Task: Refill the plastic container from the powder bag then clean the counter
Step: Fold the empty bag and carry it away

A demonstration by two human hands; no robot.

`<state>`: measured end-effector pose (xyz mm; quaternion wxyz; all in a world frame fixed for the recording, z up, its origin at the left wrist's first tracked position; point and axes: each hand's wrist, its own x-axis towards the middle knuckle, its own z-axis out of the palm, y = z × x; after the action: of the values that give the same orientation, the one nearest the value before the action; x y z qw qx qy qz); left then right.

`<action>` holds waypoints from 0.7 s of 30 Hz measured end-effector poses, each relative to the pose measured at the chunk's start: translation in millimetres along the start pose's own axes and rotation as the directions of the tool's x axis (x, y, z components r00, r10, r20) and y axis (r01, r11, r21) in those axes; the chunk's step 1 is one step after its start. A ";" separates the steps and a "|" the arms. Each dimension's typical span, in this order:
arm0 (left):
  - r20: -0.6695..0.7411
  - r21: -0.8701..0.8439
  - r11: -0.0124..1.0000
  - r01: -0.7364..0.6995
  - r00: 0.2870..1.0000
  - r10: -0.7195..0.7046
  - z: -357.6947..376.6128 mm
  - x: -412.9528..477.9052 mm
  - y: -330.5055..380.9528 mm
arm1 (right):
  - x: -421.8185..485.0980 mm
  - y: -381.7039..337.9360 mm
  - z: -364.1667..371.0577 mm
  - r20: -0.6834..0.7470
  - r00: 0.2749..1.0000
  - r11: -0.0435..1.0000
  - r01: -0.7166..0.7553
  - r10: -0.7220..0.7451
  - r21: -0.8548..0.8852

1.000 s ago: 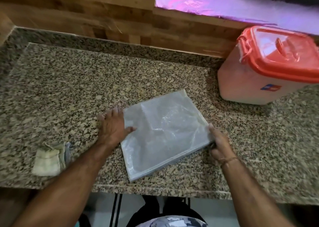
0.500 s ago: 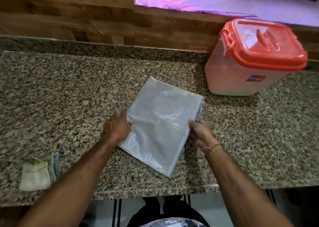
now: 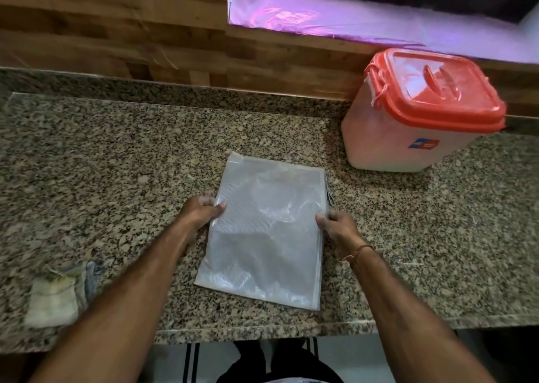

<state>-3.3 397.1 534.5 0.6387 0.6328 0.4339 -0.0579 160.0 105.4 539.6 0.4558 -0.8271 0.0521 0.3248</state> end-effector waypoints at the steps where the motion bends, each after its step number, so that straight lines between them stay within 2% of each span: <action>1: -0.028 0.035 0.999 -0.003 1.000 0.004 -0.5 -1.7 -1.3 | -1.3 -2.8 -3.1 0.000 1.000 1.000 -0.028 0.028 0.011; 3: -0.061 0.091 0.996 -0.005 0.998 0.010 -1.9 -3.4 -3.7 | -3.3 -8.3 -7.3 0.061 0.989 0.988 -0.136 0.131 0.077; 5: -0.015 0.116 0.993 0.024 1.000 -0.023 -4.9 -7.9 -3.7 | -5.5 -11.8 -9.0 0.137 0.966 0.960 -0.239 0.221 0.142; 7: 0.050 0.097 0.993 0.071 0.996 -0.077 -3.9 -18.9 -1.7 | -9.4 -18.1 -7.7 0.178 0.959 0.937 -0.260 0.222 0.232; 10: -0.051 0.033 0.999 0.039 0.998 -0.037 -0.9 -35.8 9.5 | -14.2 -36.4 -5.6 0.171 0.979 0.937 -0.158 0.108 0.312; 16: -0.264 -0.187 0.960 -0.207 0.952 0.154 -12.6 -70.0 67.9 | -19.7 -113.5 -18.6 0.206 0.953 0.884 0.109 -0.223 0.454; 18: -0.354 -0.215 0.935 -0.281 0.915 0.193 -10.9 -85.0 80.9 | -21.8 -128.3 -23.8 0.208 0.933 0.872 0.171 -0.292 0.460; 21: -0.414 -0.166 0.957 -0.239 0.897 0.152 -1.1 -102.8 68.6 | -20.0 -120.2 -27.5 0.240 0.909 0.900 0.240 -0.340 0.363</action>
<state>-24.6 362.4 651.2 0.6040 0.5998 0.4918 0.1832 203.8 149.2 648.1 0.6322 -0.6802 -0.0894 0.3600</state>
